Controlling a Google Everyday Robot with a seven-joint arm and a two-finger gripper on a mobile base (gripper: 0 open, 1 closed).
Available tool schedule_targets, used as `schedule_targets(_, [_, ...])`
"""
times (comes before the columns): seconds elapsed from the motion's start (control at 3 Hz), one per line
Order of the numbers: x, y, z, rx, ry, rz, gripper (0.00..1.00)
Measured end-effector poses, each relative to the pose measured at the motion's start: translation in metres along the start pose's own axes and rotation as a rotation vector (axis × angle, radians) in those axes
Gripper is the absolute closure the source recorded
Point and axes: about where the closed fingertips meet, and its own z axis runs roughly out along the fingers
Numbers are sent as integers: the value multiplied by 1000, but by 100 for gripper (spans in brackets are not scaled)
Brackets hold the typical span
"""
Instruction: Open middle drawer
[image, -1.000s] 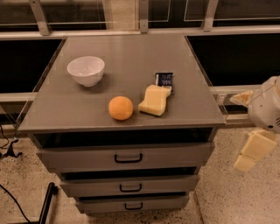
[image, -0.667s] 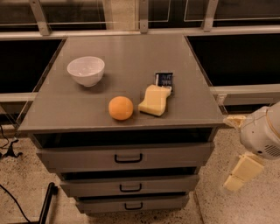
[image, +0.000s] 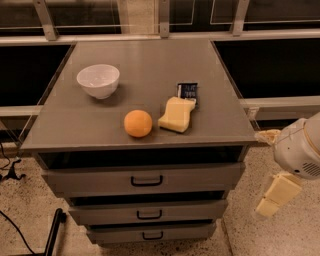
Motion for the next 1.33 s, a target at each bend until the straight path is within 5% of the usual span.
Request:
schedule_targets(0.67, [40, 48, 57, -123, -69, 118, 0])
schedule_targets(1.33, [57, 109, 134, -165, -319, 203, 0])
